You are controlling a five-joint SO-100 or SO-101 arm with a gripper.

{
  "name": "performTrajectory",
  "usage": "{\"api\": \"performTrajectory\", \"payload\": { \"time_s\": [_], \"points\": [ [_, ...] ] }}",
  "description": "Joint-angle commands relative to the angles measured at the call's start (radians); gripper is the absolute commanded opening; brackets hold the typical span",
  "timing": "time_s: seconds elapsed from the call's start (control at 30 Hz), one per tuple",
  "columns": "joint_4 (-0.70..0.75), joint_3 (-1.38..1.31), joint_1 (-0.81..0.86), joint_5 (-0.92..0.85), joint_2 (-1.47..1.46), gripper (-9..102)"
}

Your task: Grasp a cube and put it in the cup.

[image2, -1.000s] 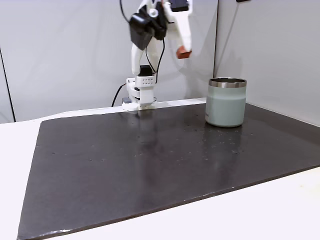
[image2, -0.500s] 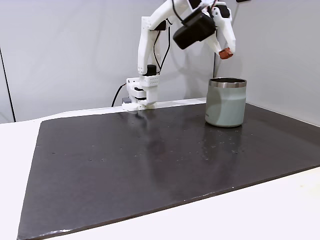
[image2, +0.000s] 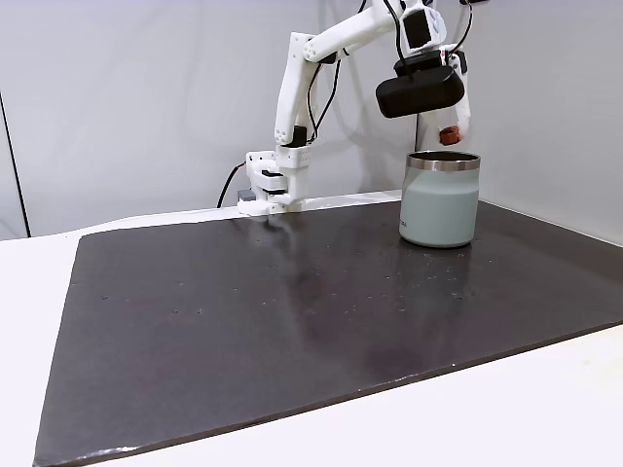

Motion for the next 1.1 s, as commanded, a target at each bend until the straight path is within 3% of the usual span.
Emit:
{"api": "performTrajectory", "payload": {
  "time_s": [0.0,0.23,0.43,1.07],
  "points": [
    [0.011,0.006,-0.005,-0.011,0.032,0],
    [0.012,0.012,0.002,-0.011,0.040,1],
    [0.012,0.018,-0.002,-0.002,0.048,20],
    [0.012,0.025,-0.002,0.003,0.054,21]
  ]
}}
